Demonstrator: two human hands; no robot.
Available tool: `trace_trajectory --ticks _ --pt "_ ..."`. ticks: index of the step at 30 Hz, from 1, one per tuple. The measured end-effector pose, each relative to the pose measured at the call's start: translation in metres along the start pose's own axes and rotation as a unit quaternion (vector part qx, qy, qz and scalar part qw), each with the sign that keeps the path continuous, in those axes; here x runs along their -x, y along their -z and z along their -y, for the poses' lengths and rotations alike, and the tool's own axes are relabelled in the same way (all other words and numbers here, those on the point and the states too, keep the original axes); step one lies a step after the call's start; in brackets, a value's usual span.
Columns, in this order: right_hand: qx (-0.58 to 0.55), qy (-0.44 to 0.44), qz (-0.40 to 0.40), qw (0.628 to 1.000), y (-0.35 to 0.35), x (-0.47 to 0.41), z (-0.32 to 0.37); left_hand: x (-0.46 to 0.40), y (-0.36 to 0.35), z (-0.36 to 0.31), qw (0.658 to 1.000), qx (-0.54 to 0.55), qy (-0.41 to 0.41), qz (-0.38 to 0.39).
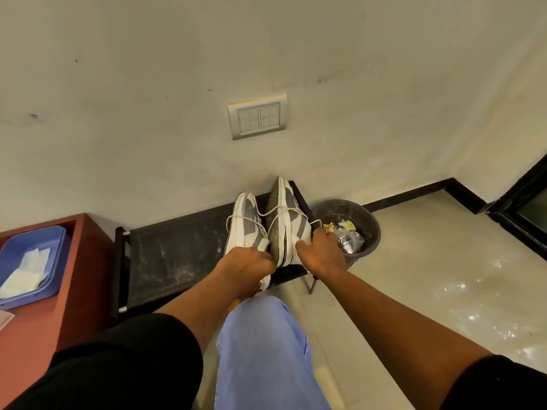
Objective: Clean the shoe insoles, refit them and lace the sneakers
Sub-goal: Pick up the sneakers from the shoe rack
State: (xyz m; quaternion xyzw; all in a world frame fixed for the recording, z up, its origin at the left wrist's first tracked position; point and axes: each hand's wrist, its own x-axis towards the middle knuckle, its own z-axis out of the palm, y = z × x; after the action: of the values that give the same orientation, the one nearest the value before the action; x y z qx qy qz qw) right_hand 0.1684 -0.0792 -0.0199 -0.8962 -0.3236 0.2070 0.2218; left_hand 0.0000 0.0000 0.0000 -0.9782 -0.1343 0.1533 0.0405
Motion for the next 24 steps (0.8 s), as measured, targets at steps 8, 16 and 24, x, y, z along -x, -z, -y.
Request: trace_trajectory --ticks 8,16,24 --pt "-0.234 -0.123 0.143 0.954 -0.011 -0.019 -0.011 0.005 -0.008 0.013 0.999 -0.019 0.031 -0.032" --pt "-0.102 0.006 0.124 0.987 -0.011 -0.013 0.016 0.037 -0.021 0.041 0.982 0.011 0.178 -0.06" --pt "0.007 0.149 0.052 0.987 -0.023 0.009 0.069 0.078 -0.052 0.068 0.951 0.099 0.29 -0.027"
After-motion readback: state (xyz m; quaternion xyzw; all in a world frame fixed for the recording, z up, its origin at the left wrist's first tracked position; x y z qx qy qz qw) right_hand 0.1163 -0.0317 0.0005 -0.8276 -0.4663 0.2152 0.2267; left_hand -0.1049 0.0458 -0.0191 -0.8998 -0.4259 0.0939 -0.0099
